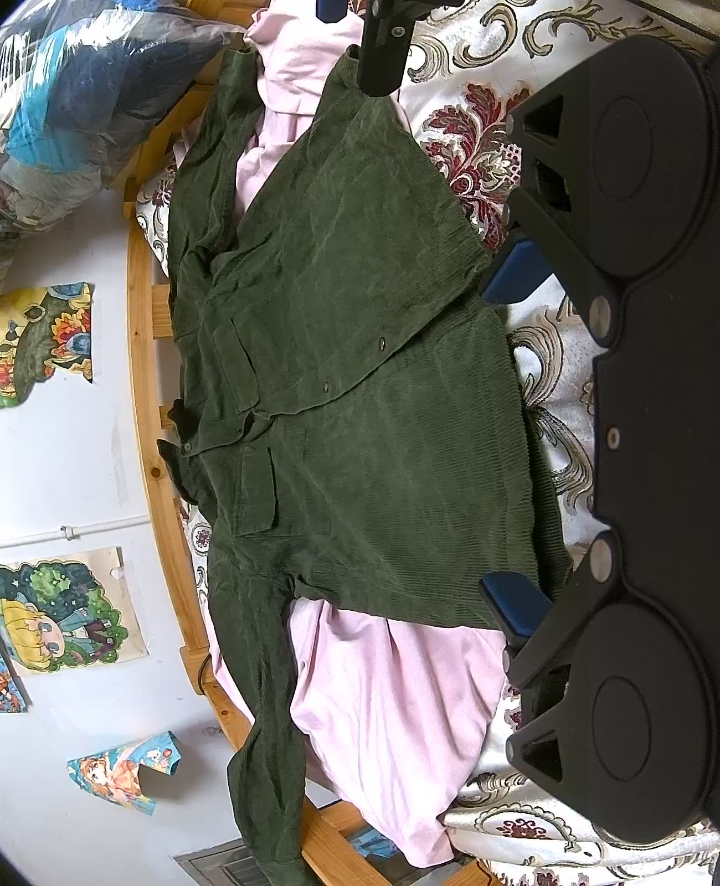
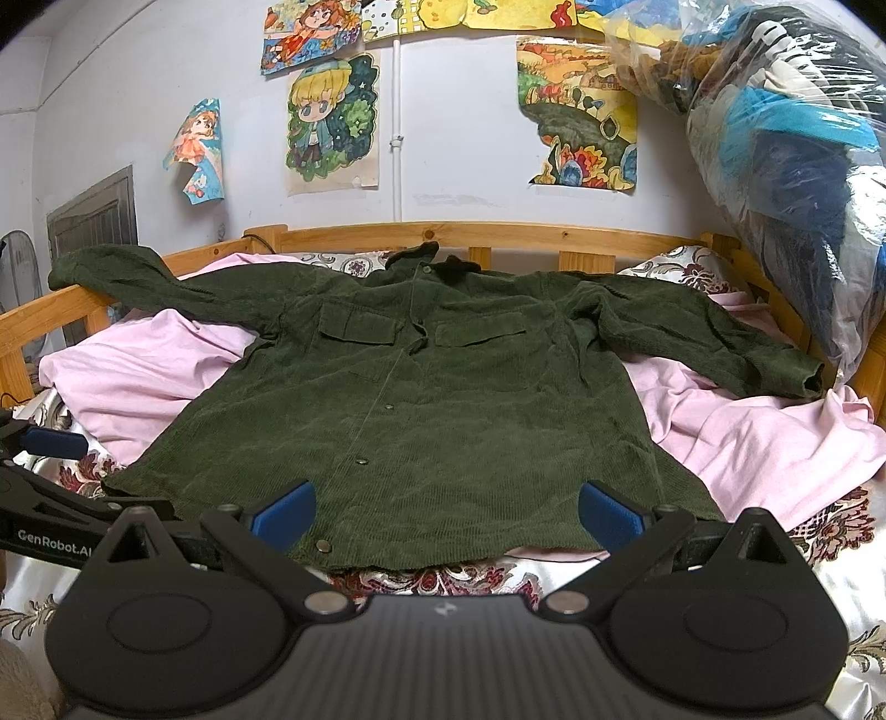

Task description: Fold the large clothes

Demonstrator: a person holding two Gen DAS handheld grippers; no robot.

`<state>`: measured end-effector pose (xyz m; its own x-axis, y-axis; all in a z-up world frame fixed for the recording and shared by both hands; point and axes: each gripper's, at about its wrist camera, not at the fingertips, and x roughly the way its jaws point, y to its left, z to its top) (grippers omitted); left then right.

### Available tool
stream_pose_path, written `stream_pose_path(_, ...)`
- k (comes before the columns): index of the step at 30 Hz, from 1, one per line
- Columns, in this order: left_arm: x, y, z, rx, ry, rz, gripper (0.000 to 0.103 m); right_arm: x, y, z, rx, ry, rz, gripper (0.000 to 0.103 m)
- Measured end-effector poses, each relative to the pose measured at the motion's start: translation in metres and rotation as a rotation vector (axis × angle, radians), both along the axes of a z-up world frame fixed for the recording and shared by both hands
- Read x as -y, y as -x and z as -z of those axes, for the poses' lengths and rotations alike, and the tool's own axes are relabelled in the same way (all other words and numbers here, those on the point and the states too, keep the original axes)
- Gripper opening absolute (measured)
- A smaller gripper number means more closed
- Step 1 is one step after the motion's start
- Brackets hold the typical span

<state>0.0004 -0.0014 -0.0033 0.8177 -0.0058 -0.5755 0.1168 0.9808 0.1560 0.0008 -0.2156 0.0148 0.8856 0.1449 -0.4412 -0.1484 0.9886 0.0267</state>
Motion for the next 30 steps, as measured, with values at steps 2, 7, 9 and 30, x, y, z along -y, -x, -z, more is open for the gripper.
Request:
stream_pose_path(2,0.001,-0.002,0.0,-0.004,-0.004,0.0,0.102,0.0,-0.001,-0.001,-0.013,-0.001,0.001,0.103)
stream_pose_path(7,0.003,-0.016,0.0,-0.047,-0.034,-0.017,0.102,-0.003,-0.016,-0.011,-0.083,0.005,0.045,0.103)
stream_pose_path(9,0.004,-0.025,-0.001,-0.077,-0.049,-0.032,0.102,-0.006,-0.023,-0.016,-0.11,0.041,0.097,0.103)
stream_pose_path(30,0.049,-0.105,-0.098,-0.142,-0.254,-0.138,0.102,0.026,-0.055,-0.082,-0.148,-0.036,0.272,0.103)
